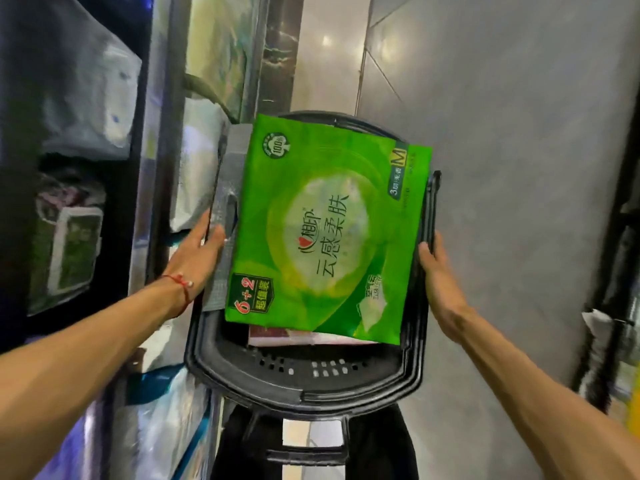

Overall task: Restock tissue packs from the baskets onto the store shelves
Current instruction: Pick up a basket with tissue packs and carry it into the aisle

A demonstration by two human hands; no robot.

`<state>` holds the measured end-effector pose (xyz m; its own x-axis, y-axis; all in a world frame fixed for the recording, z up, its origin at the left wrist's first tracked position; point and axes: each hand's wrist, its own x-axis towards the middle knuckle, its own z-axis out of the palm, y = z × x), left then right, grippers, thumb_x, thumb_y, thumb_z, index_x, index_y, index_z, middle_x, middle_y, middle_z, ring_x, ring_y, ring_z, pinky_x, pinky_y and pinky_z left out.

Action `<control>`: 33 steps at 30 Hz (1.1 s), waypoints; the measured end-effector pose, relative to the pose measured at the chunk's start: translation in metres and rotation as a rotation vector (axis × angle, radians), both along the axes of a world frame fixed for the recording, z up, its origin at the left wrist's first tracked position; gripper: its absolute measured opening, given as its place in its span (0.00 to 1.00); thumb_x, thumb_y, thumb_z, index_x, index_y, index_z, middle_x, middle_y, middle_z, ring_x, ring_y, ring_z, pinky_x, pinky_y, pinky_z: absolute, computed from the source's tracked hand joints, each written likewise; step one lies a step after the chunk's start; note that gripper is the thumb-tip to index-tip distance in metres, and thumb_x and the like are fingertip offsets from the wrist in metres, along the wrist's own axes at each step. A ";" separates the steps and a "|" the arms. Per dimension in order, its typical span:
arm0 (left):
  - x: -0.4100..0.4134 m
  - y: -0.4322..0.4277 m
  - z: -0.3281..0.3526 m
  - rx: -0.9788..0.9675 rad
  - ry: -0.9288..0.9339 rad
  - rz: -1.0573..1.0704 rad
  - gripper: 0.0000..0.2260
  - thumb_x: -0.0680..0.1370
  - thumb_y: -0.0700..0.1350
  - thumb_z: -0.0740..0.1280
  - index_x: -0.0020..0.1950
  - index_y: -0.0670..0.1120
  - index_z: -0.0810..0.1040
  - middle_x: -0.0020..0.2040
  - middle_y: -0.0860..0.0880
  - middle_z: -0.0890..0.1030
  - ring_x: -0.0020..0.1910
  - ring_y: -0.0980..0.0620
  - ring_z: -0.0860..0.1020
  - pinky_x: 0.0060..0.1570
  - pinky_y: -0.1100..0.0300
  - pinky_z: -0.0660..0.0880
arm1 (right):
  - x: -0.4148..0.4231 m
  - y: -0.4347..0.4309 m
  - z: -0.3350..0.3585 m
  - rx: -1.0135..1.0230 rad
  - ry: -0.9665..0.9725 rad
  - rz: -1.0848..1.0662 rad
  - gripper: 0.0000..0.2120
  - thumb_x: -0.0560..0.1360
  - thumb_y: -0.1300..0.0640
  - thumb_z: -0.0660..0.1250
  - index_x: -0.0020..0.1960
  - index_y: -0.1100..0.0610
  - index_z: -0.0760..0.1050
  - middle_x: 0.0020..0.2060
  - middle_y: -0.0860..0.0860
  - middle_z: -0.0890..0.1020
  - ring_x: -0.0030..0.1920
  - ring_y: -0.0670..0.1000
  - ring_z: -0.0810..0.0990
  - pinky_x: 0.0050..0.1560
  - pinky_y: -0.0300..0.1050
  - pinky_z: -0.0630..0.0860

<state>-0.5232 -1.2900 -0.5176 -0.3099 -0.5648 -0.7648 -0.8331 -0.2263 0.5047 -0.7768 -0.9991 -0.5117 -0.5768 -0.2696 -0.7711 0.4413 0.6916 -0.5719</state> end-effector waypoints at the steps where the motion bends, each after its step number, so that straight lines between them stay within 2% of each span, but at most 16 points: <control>1: 0.002 -0.001 -0.003 0.009 -0.010 0.008 0.27 0.85 0.59 0.59 0.83 0.58 0.56 0.82 0.52 0.62 0.80 0.51 0.60 0.80 0.51 0.54 | 0.003 0.001 -0.004 -0.001 0.018 0.008 0.29 0.89 0.50 0.54 0.87 0.53 0.48 0.85 0.44 0.53 0.84 0.44 0.53 0.81 0.39 0.48; 4: 0.008 -0.002 -0.006 0.040 -0.036 0.015 0.32 0.81 0.67 0.58 0.83 0.62 0.54 0.82 0.55 0.60 0.81 0.51 0.58 0.80 0.47 0.53 | 0.008 -0.002 -0.005 -0.030 -0.002 0.018 0.31 0.88 0.46 0.54 0.87 0.51 0.46 0.84 0.40 0.51 0.81 0.39 0.51 0.77 0.34 0.49; 7: 0.003 0.002 -0.003 0.059 -0.080 0.072 0.38 0.75 0.74 0.58 0.82 0.63 0.52 0.82 0.55 0.59 0.81 0.48 0.58 0.80 0.46 0.53 | 0.010 -0.010 -0.004 -0.079 0.010 0.013 0.40 0.84 0.39 0.61 0.87 0.50 0.46 0.85 0.41 0.53 0.82 0.40 0.55 0.81 0.39 0.53; 10: -0.005 0.003 -0.003 0.030 -0.061 0.089 0.41 0.75 0.75 0.59 0.83 0.61 0.50 0.82 0.53 0.60 0.81 0.46 0.59 0.78 0.47 0.54 | 0.008 -0.014 -0.009 -0.092 0.014 0.045 0.48 0.78 0.34 0.66 0.87 0.47 0.43 0.84 0.39 0.55 0.81 0.41 0.59 0.82 0.44 0.58; 12: -0.010 0.002 -0.002 0.027 -0.062 0.081 0.39 0.78 0.72 0.59 0.83 0.61 0.47 0.83 0.53 0.58 0.81 0.46 0.59 0.78 0.47 0.54 | 0.005 -0.014 -0.013 -0.074 0.014 0.098 0.53 0.74 0.30 0.67 0.87 0.44 0.40 0.84 0.38 0.53 0.82 0.40 0.57 0.82 0.46 0.56; 15: -0.013 0.003 0.005 0.017 -0.091 0.033 0.39 0.77 0.71 0.57 0.83 0.62 0.44 0.83 0.52 0.56 0.81 0.45 0.58 0.78 0.45 0.53 | 0.005 -0.018 -0.013 -0.028 0.069 0.165 0.59 0.72 0.24 0.67 0.87 0.47 0.38 0.84 0.40 0.55 0.81 0.42 0.57 0.82 0.47 0.55; 17: -0.012 0.007 0.013 -0.010 -0.111 -0.026 0.38 0.79 0.70 0.57 0.83 0.62 0.44 0.84 0.50 0.55 0.82 0.45 0.55 0.79 0.43 0.52 | 0.008 -0.022 -0.009 0.061 0.146 0.224 0.57 0.73 0.22 0.63 0.87 0.49 0.40 0.83 0.48 0.62 0.81 0.50 0.63 0.82 0.52 0.59; 19: -0.010 0.015 0.024 -0.048 -0.123 -0.068 0.36 0.81 0.67 0.58 0.84 0.59 0.46 0.84 0.46 0.56 0.82 0.45 0.54 0.79 0.46 0.52 | 0.012 -0.022 -0.003 0.196 0.257 0.295 0.53 0.73 0.19 0.58 0.86 0.49 0.49 0.77 0.56 0.72 0.76 0.60 0.70 0.77 0.60 0.68; 21: -0.007 0.027 0.038 -0.078 -0.133 -0.100 0.36 0.82 0.62 0.62 0.85 0.54 0.48 0.83 0.43 0.56 0.82 0.45 0.55 0.79 0.50 0.52 | 0.019 -0.021 0.012 0.315 0.344 0.389 0.43 0.78 0.25 0.59 0.83 0.52 0.61 0.73 0.60 0.73 0.73 0.63 0.70 0.74 0.59 0.70; 23: -0.003 0.041 0.054 -0.114 -0.156 -0.161 0.36 0.82 0.58 0.64 0.85 0.50 0.50 0.82 0.41 0.58 0.81 0.44 0.58 0.78 0.52 0.55 | 0.028 -0.018 0.035 0.381 0.402 0.483 0.36 0.81 0.32 0.61 0.79 0.54 0.69 0.73 0.61 0.71 0.73 0.63 0.67 0.71 0.57 0.69; 27: -0.001 0.080 0.099 -0.203 -0.212 -0.302 0.33 0.83 0.54 0.65 0.84 0.48 0.55 0.78 0.39 0.66 0.76 0.40 0.66 0.73 0.50 0.63 | 0.043 -0.006 0.089 0.399 0.490 0.725 0.32 0.81 0.33 0.62 0.75 0.54 0.72 0.72 0.60 0.72 0.71 0.64 0.69 0.67 0.58 0.72; 30: -0.002 0.114 0.135 -0.260 -0.219 -0.359 0.30 0.82 0.55 0.65 0.82 0.48 0.61 0.73 0.39 0.70 0.71 0.37 0.70 0.69 0.45 0.70 | 0.047 0.010 0.131 0.368 0.551 0.874 0.34 0.79 0.31 0.59 0.73 0.54 0.74 0.68 0.60 0.74 0.67 0.64 0.71 0.63 0.58 0.74; 33: -0.002 0.155 0.180 -0.324 -0.208 -0.346 0.30 0.81 0.53 0.65 0.81 0.48 0.62 0.73 0.40 0.70 0.70 0.37 0.71 0.66 0.41 0.72 | 0.048 0.026 0.174 0.309 0.620 0.966 0.35 0.76 0.31 0.57 0.72 0.54 0.74 0.67 0.58 0.75 0.67 0.62 0.71 0.61 0.59 0.76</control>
<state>-0.5254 -1.1346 -0.3375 -0.3805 -0.6745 -0.6327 -0.9218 0.2211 0.3185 -0.7284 -0.9732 -0.3373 -0.5345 -0.6493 -0.5411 -0.6317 0.7322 -0.2546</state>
